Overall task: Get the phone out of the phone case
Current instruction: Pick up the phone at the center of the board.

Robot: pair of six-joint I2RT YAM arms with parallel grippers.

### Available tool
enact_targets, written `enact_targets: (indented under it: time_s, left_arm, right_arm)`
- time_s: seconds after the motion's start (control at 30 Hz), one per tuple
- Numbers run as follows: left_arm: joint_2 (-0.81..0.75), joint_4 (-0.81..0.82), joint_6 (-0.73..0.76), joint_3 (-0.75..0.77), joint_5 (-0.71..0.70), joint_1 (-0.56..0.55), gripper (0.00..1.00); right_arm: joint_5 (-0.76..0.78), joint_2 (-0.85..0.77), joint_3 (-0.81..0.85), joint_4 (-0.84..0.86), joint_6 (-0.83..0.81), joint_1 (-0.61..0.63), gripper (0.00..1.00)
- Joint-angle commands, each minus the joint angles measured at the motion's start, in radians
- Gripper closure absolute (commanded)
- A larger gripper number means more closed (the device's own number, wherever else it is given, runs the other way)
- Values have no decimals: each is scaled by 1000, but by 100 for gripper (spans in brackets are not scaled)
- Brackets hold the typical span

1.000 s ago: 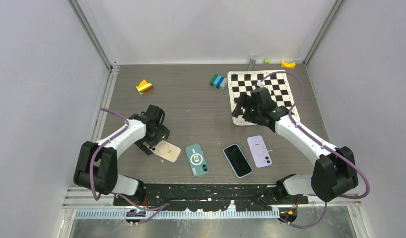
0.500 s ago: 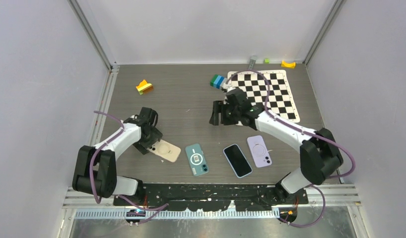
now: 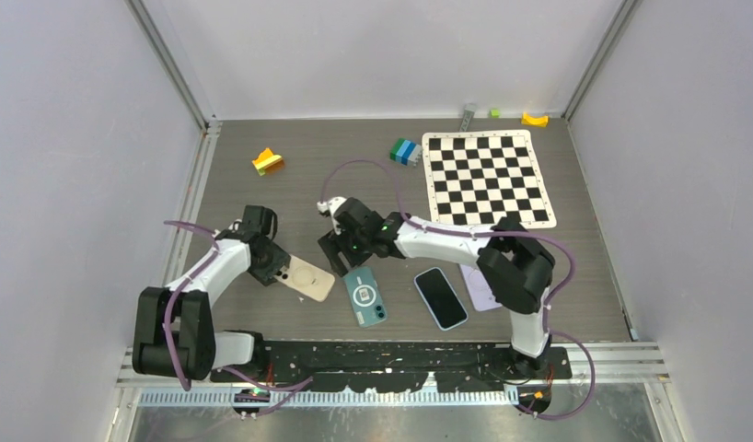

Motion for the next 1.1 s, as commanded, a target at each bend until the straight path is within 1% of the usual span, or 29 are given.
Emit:
enact_targets:
  time_s: [0.0, 0.1, 0.17, 0.27, 0.4, 0.5, 0.63, 0.77, 0.83, 0.97, 1.07]
  left_arm:
    - [-6, 56, 45, -39, -9, 18, 52]
    - [-61, 16, 56, -39, -22, 34, 43]
    - [-97, -7, 66, -39, -27, 46, 39]
    - [-138, -37, 71, -45, -25, 58, 39]
    - [-177, -29, 70, -69, -15, 74, 49]
    - [-175, -19, 75, -86, -3, 83, 56]
    - [-148, 0, 86, -103, 17, 91, 61]
    - [-114, 13, 98, -116, 14, 98, 69]
    - [-92, 18, 104, -122, 10, 131, 71]
    - [-44, 17, 115, -128, 17, 148, 79]
    - [-25, 31, 116, -152, 45, 162, 84]
  right_arm:
    - [66, 56, 110, -3, -91, 60, 16]
    - [120, 115, 162, -20, -110, 106, 12]
    - [120, 132, 165, -12, -111, 120, 10]
    - [112, 152, 165, 11, -107, 131, 7]
    - [106, 183, 181, 13, -128, 151, 6]
    - [101, 200, 195, 14, -153, 161, 4]
    - [98, 216, 210, 12, -171, 180, 2]
    - [98, 223, 219, 15, -173, 188, 2]
    - [99, 226, 223, 21, -174, 193, 2]
    - [101, 235, 234, 26, -178, 205, 2]
    - [135, 255, 247, 16, -181, 222, 2]
